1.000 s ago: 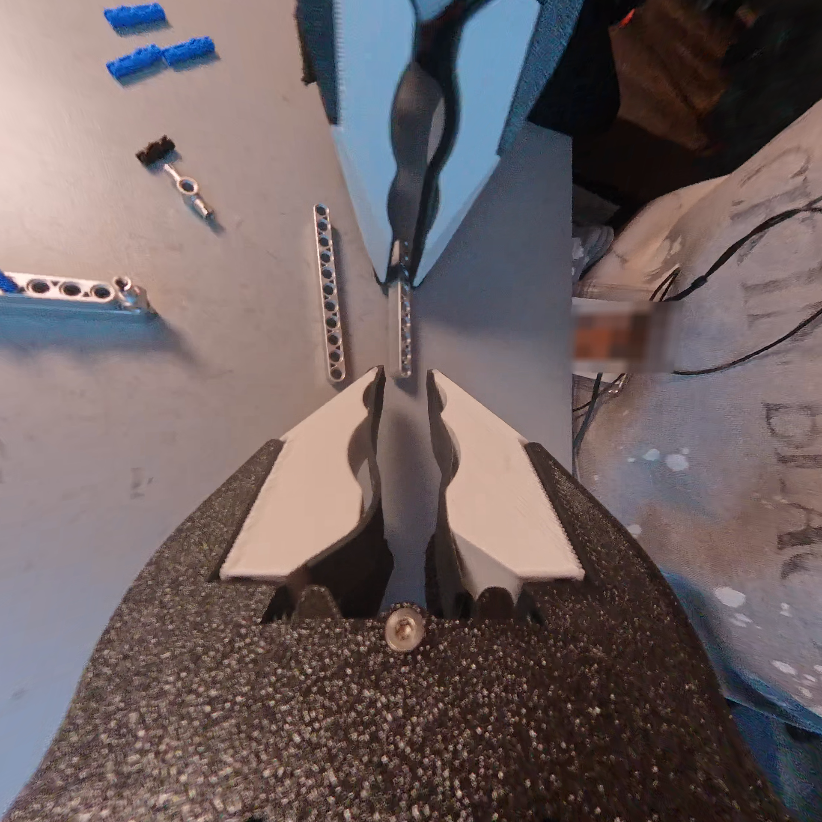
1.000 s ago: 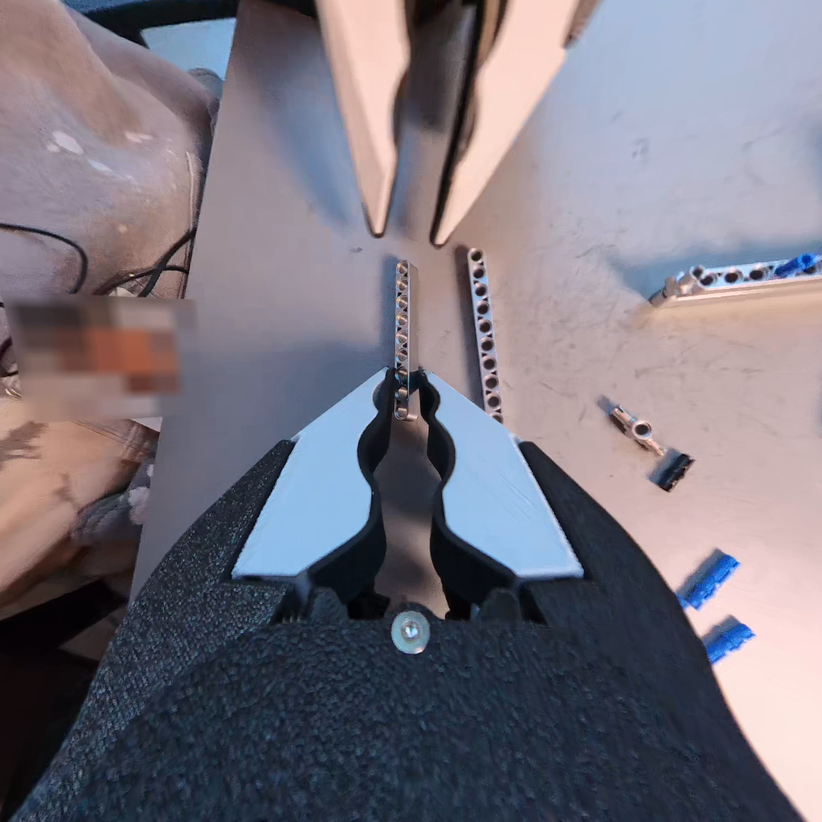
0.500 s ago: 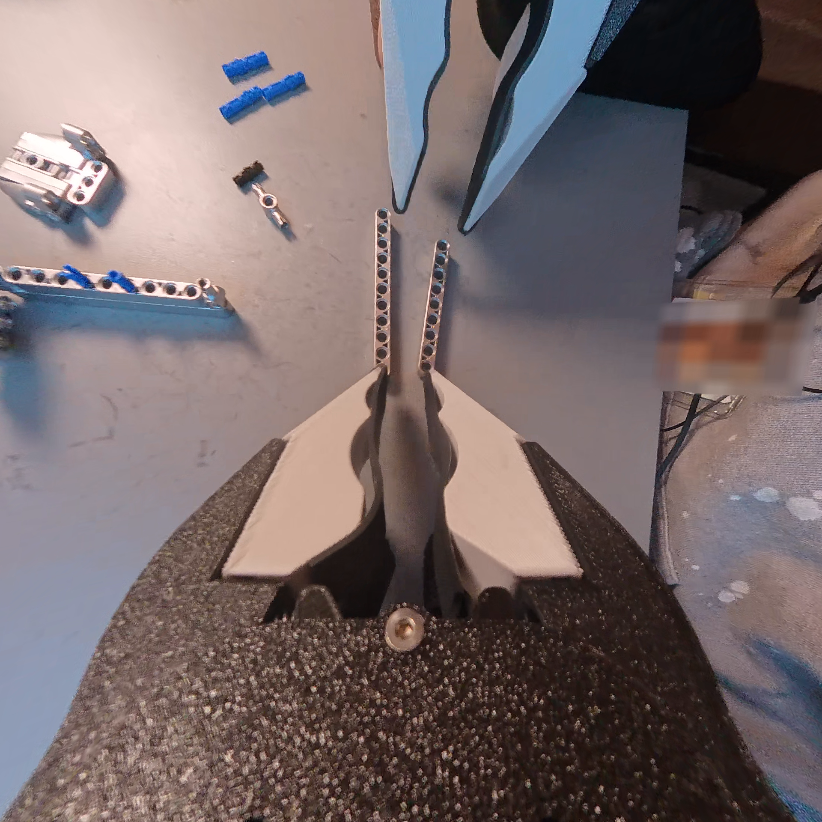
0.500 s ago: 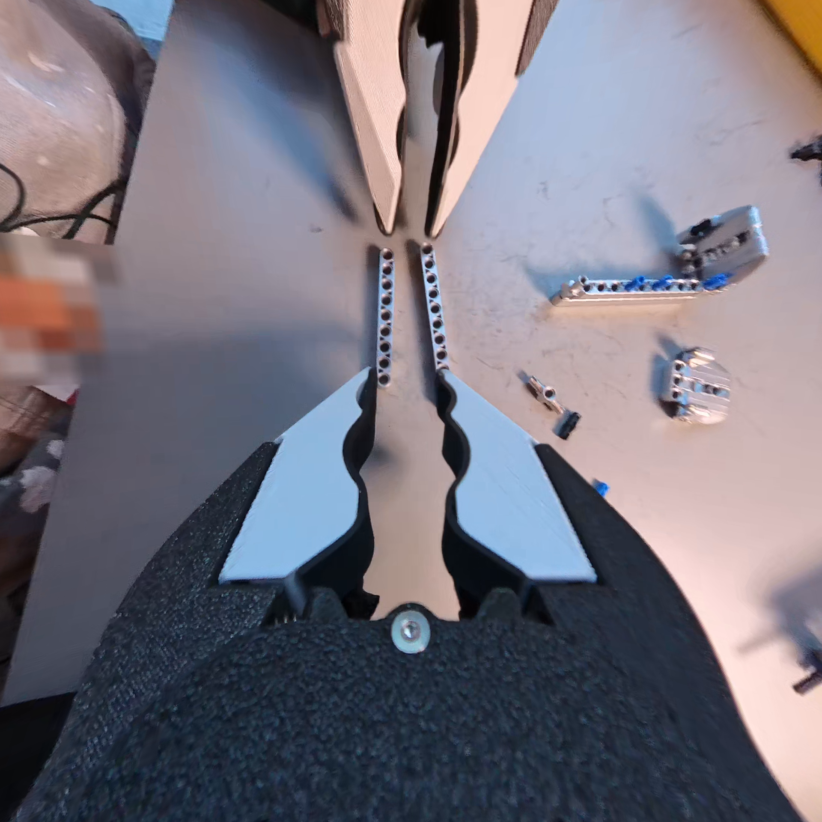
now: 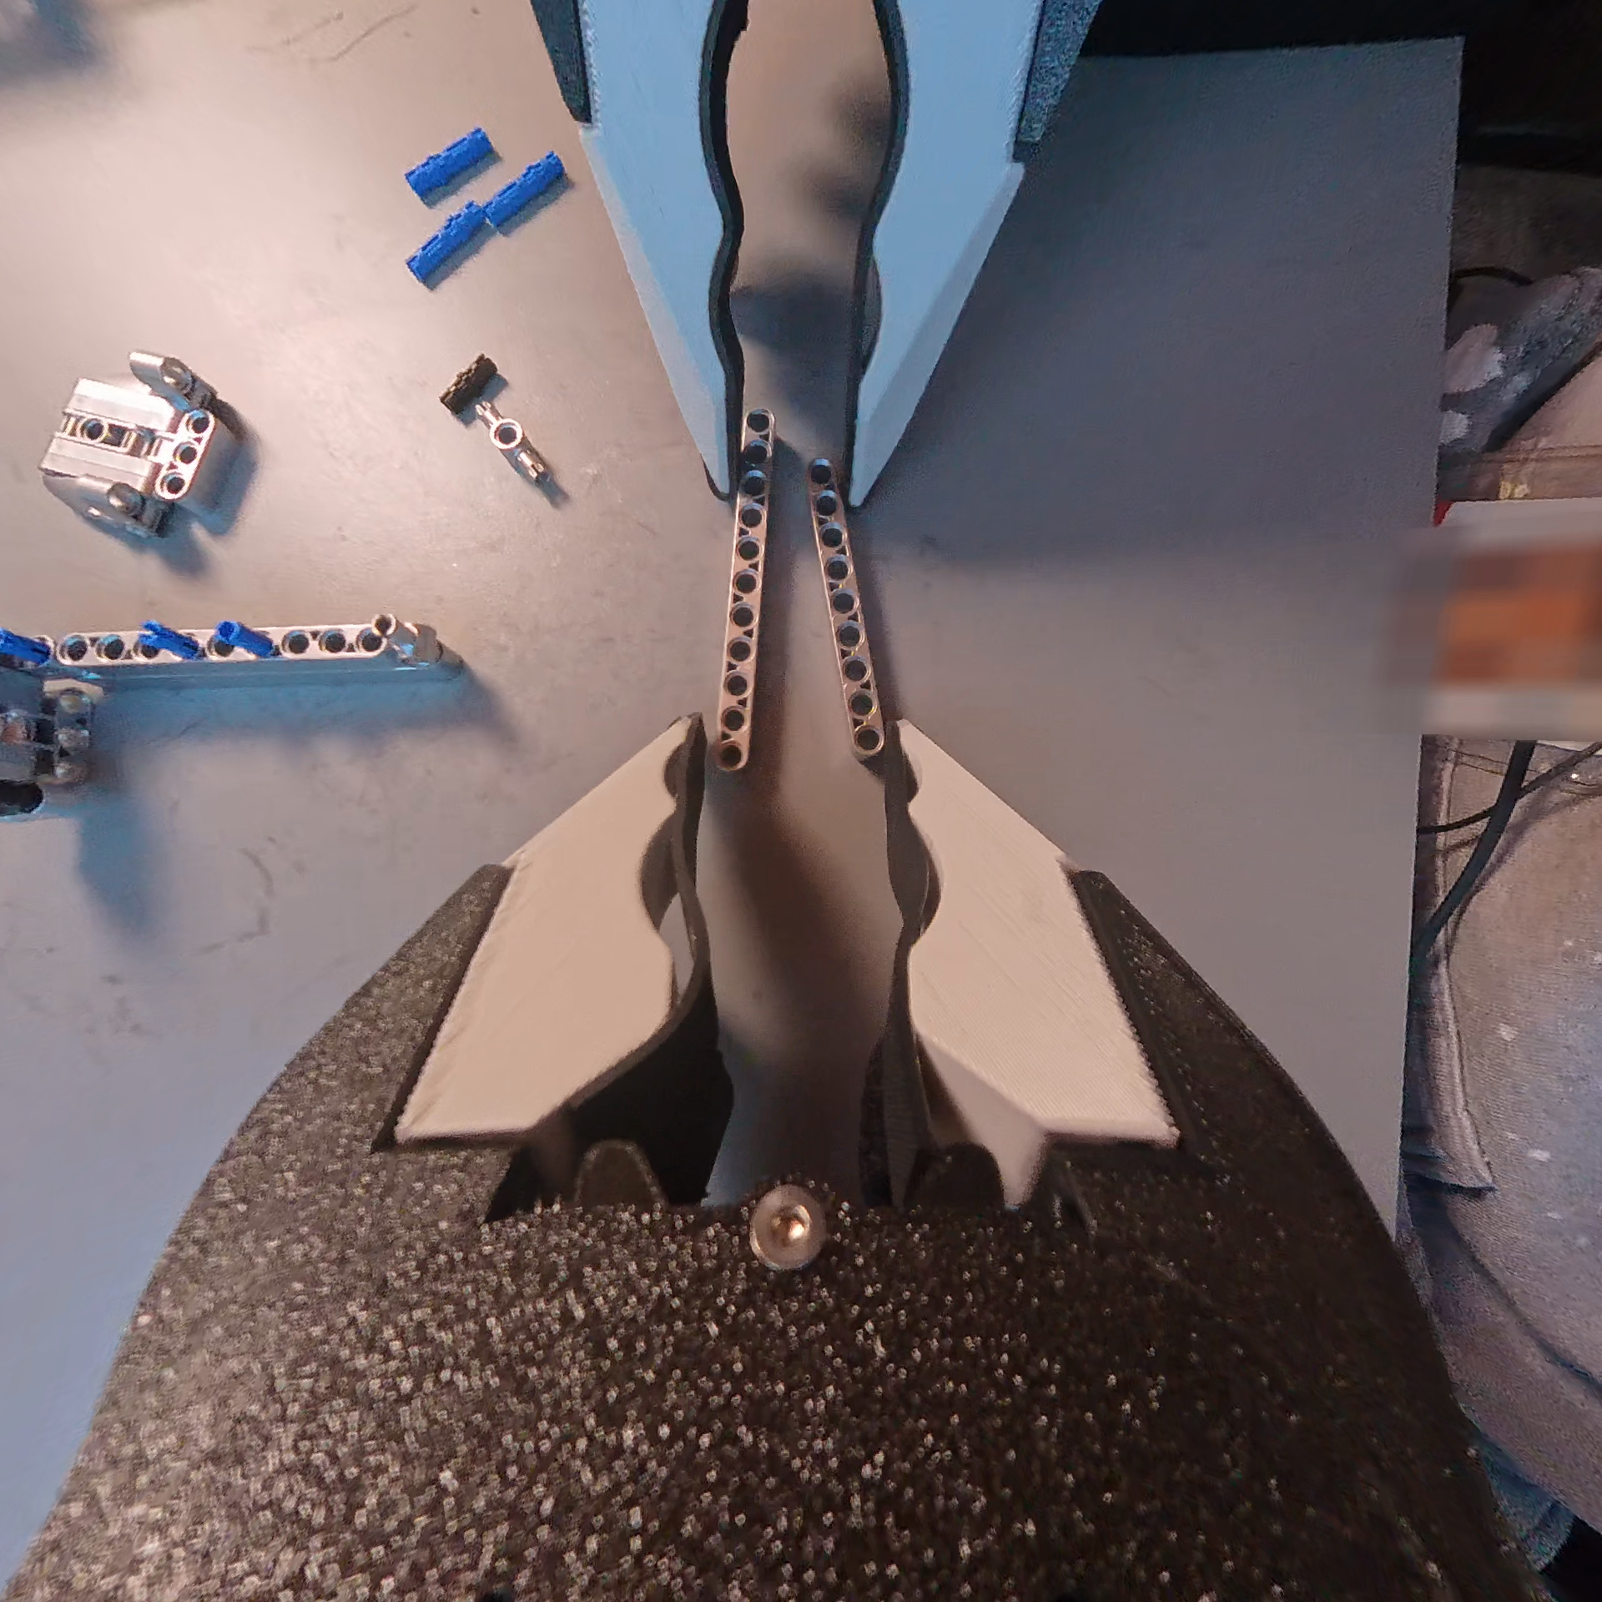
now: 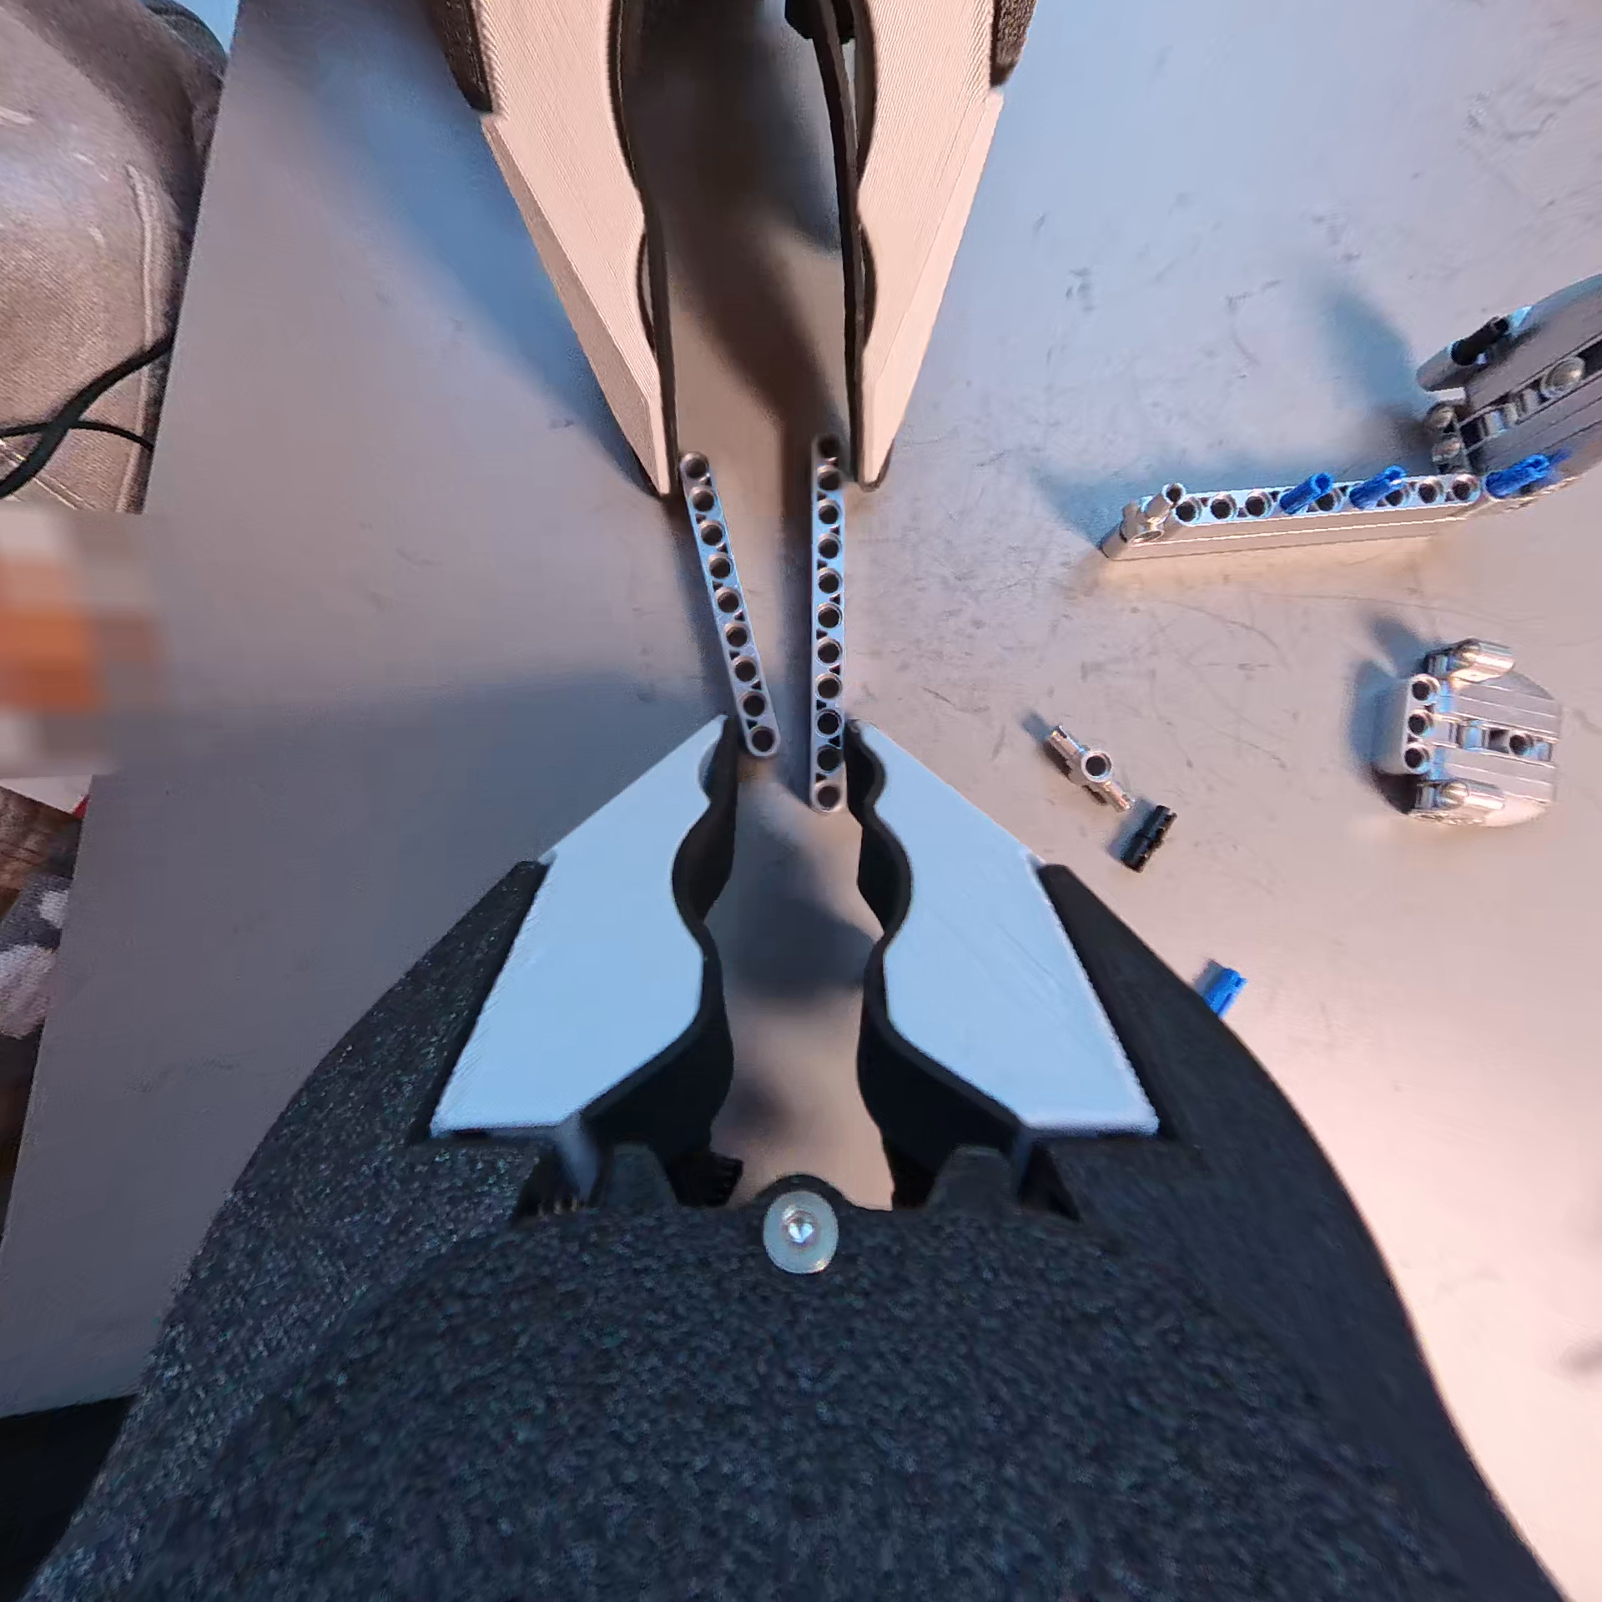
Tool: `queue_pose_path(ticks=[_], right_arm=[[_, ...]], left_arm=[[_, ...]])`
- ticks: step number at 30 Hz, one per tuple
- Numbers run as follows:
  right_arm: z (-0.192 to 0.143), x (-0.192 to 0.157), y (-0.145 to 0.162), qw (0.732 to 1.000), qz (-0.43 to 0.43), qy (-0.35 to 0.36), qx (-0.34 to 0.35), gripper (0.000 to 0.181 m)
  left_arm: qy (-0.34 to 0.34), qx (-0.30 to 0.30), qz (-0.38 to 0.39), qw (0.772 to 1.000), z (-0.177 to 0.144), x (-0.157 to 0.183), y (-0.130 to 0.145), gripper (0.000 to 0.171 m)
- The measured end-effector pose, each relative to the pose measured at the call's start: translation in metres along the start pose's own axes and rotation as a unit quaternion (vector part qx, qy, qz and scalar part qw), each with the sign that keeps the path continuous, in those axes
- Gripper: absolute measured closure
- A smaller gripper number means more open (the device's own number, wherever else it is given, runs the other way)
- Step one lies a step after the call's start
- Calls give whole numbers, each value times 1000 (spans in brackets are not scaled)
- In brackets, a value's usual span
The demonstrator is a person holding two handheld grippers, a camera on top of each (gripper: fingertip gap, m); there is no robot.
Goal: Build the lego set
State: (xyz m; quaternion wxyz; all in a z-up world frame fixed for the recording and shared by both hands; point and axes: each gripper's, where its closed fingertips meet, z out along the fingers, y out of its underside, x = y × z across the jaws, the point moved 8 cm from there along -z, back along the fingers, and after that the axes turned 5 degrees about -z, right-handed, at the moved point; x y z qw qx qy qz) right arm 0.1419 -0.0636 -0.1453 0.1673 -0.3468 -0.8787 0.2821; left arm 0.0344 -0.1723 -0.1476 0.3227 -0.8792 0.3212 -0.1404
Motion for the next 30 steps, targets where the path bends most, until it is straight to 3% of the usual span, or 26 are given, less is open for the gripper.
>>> queue_pose_path(ticks=[10, 20, 30], right_arm=[[-4, -6, 5, 1000, 12, 21, 4, 167], [-8, -10, 6, 1000, 18, 23, 6, 164], [-5, -9, 6, 999, 21, 28, 6, 167]], left_arm=[[45, 7, 19, 999, 5, -4, -4, 158], [6, 5, 41, 999, -1, -7, 1, 153], [27, 15, 22, 999, 0, -9, 3, 158]])
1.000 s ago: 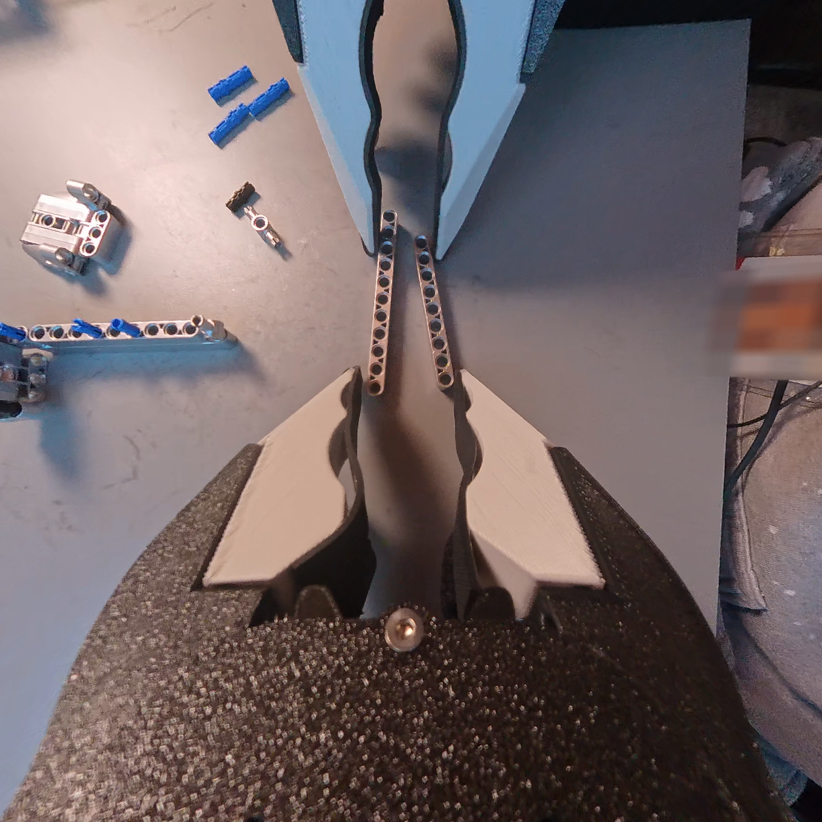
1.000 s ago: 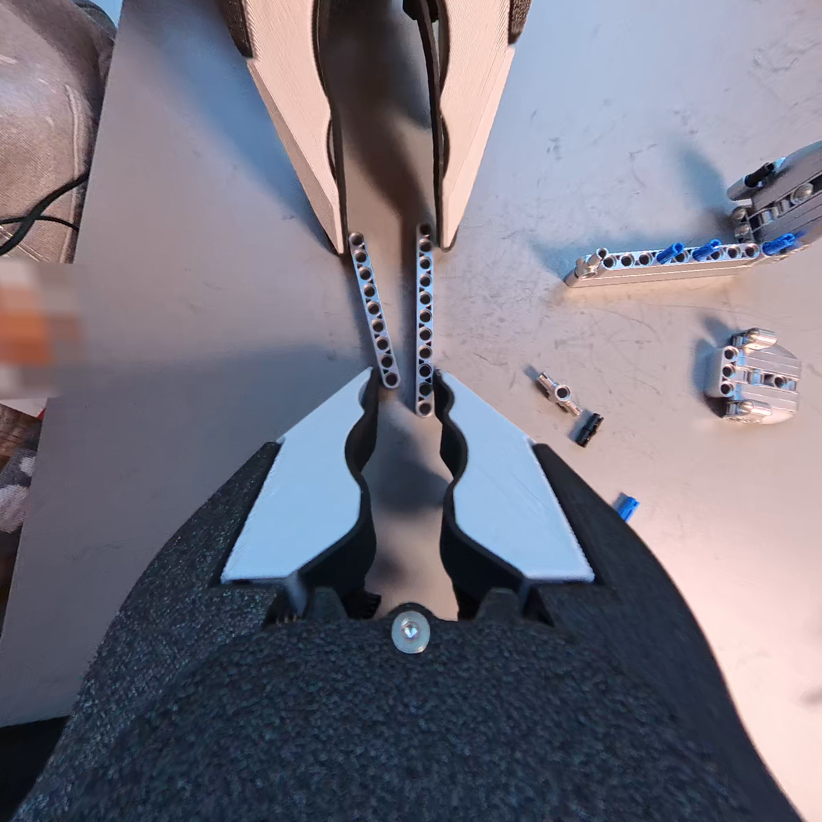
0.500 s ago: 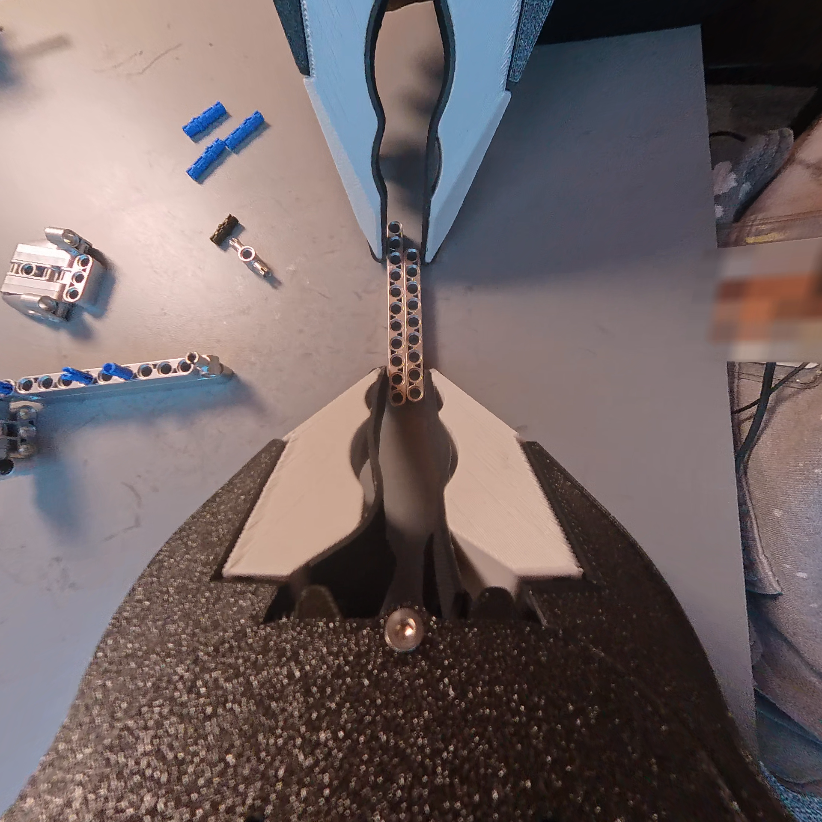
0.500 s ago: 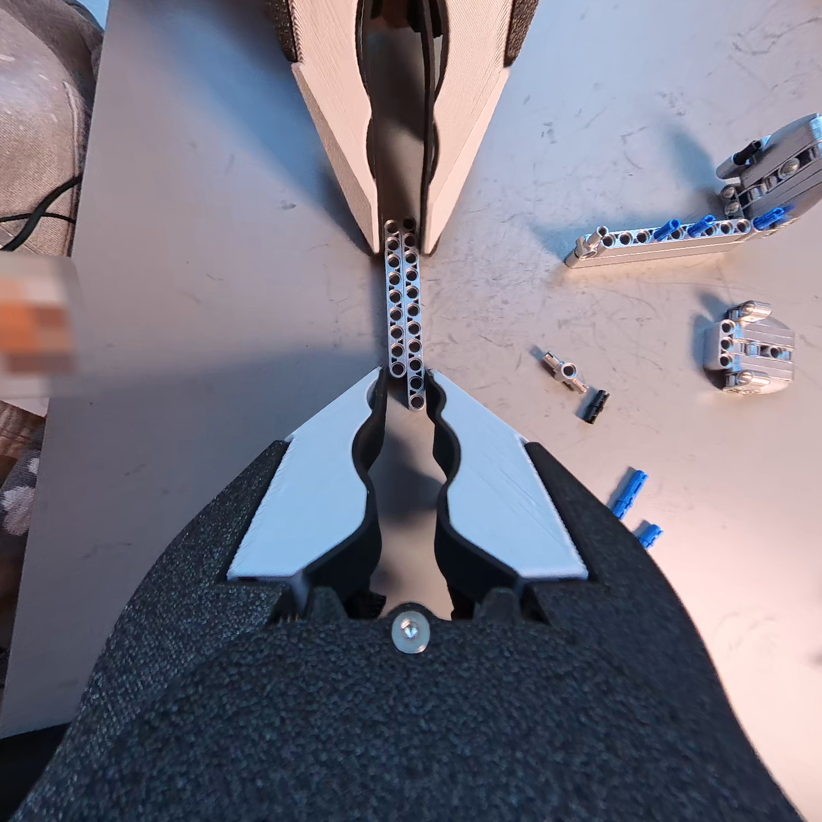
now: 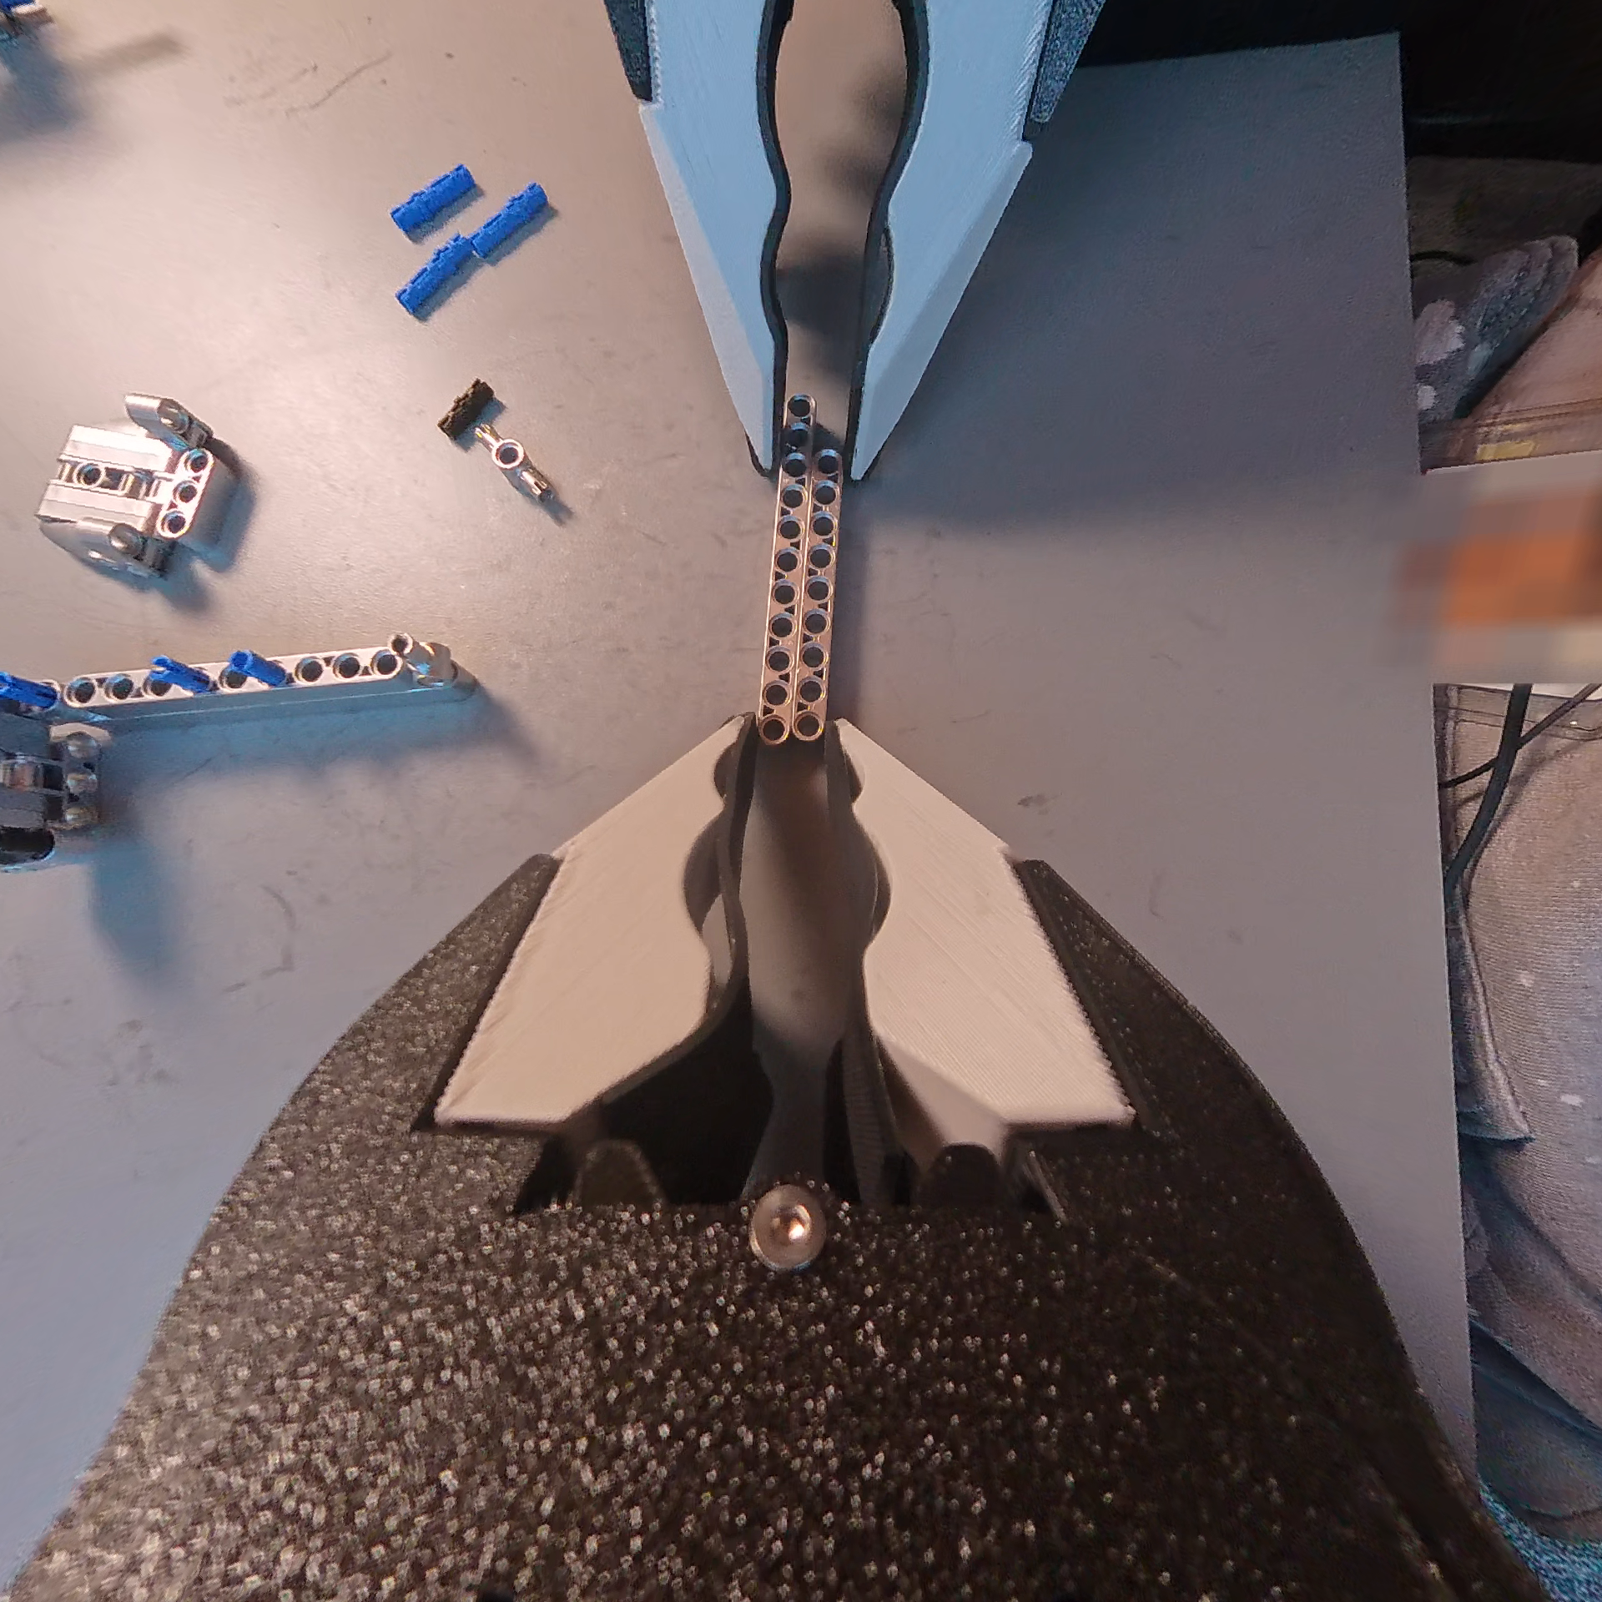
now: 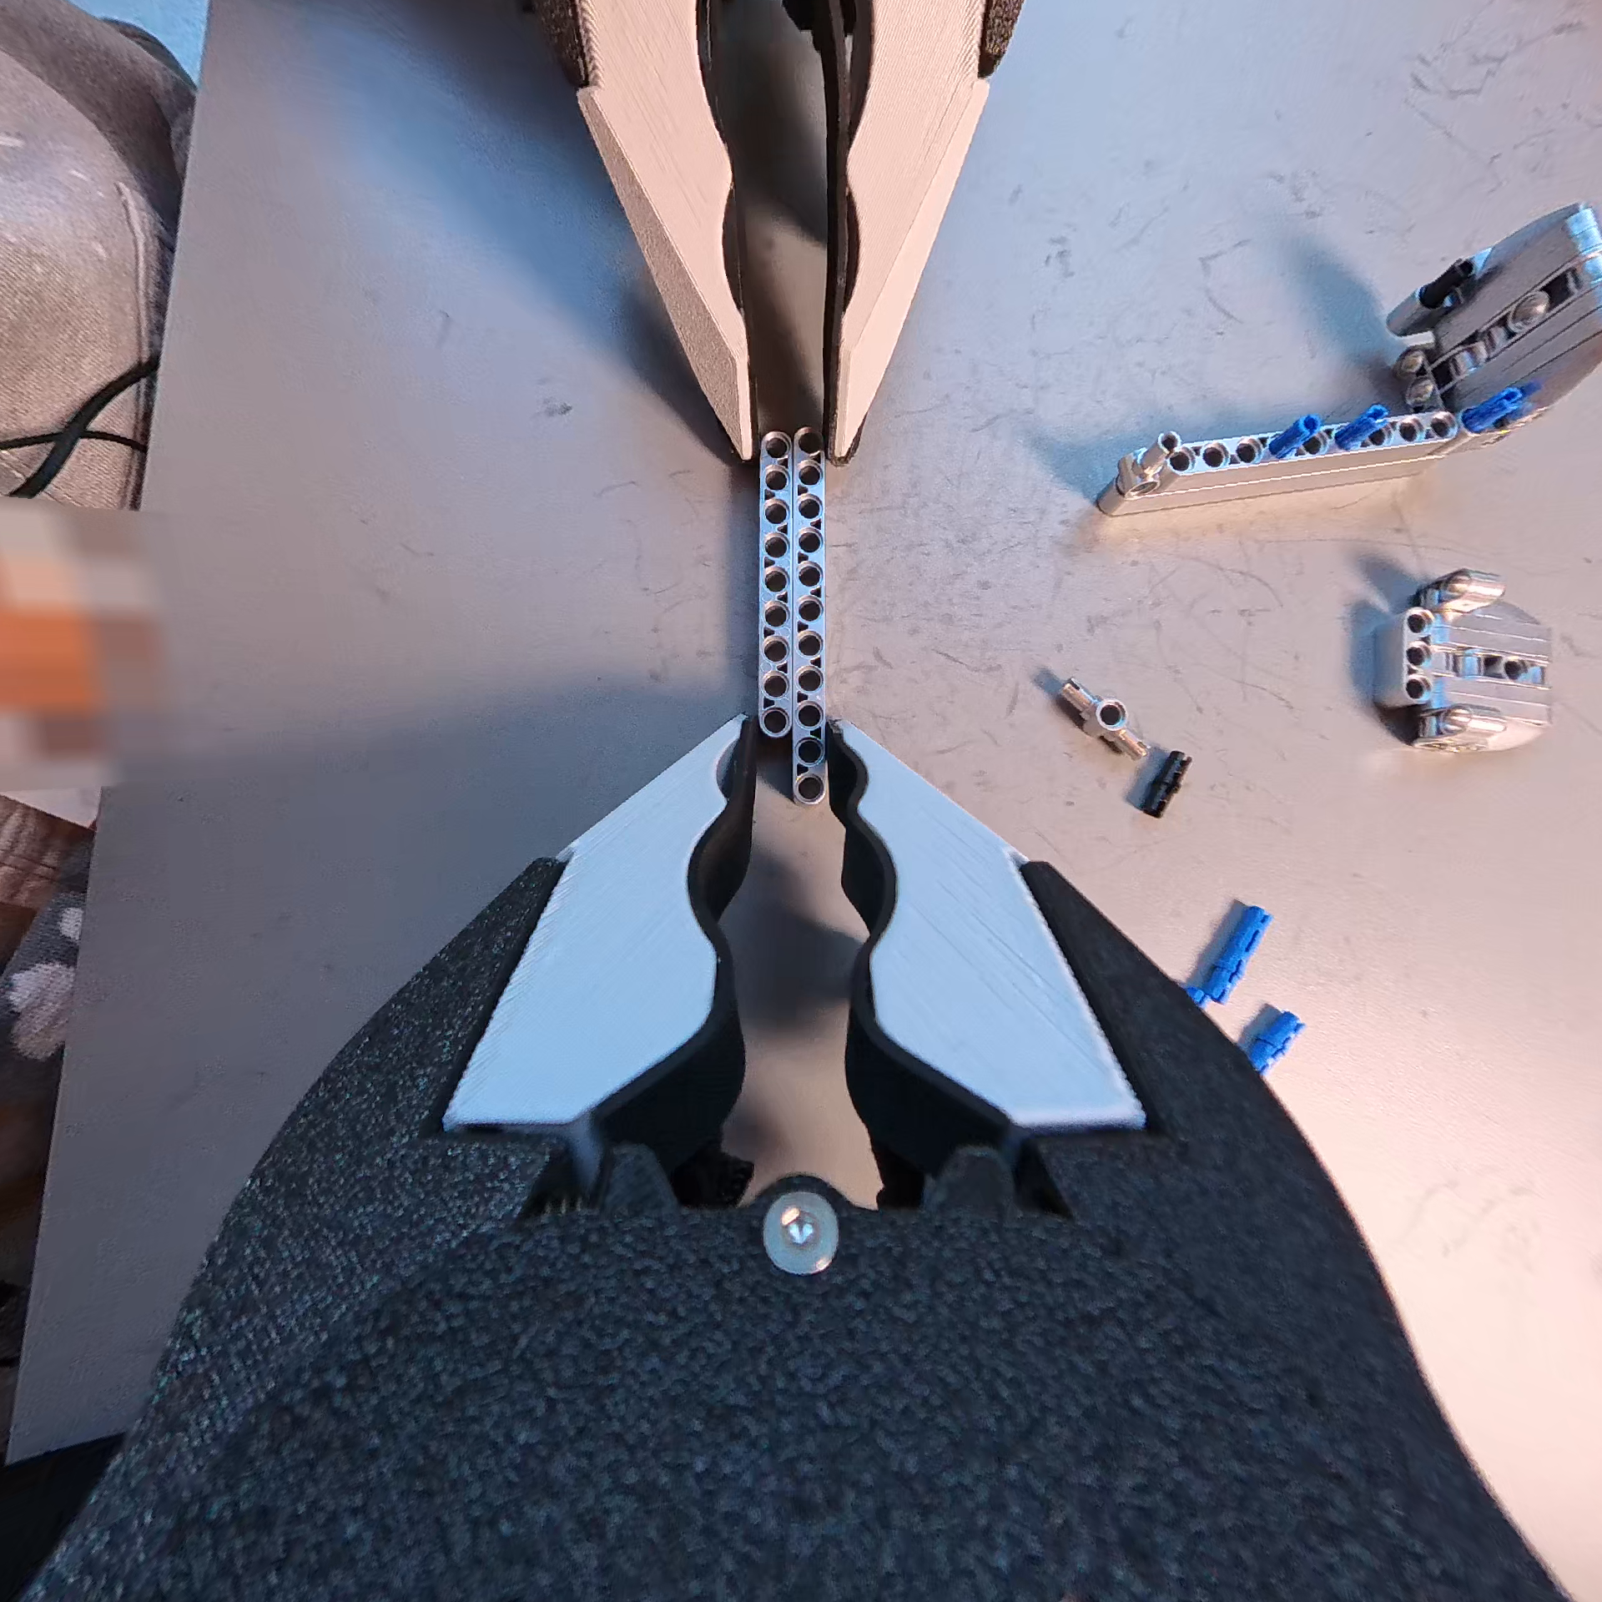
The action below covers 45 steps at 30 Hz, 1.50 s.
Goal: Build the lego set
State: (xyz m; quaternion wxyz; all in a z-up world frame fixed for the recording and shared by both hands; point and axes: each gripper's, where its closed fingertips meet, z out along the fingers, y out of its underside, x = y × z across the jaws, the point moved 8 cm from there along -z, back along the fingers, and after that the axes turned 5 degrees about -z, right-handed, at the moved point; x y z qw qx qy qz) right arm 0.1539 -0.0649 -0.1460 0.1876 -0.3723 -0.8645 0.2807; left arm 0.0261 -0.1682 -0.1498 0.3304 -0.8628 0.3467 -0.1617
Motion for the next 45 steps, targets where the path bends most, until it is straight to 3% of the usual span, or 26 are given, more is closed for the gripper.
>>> queue_pose_path(ticks=[17, 22, 28, 33, 37, 45], right_arm=[[-9, 9, 13, 1000, 12, -2, 4, 175], [-11, 20, 17, 999, 25, 33, 20, 175], [-37, 27, 19, 995, 35, 61, 64, 175], [-45, 5, 15, 994, 18, -14, 111, 181], [-27, -1, 16, 997, -1, -22, 68, 181], [-19, 21, -2, 992, 19, 75, 100, 170]], left_arm=[[-1, 20, -10, 1000, 0, -5, 2, 150], [-4, 29, -12, 999, 2, -8, 2, 144], [-7, 39, -12, 999, 4, -10, 1, 150], [-2, 45, -17, 999, 6, -11, 0, 160], [2, 48, -22, 999, 7, -12, 0, 165], [-7, 49, -15, 999, 6, -12, 1, 166]])
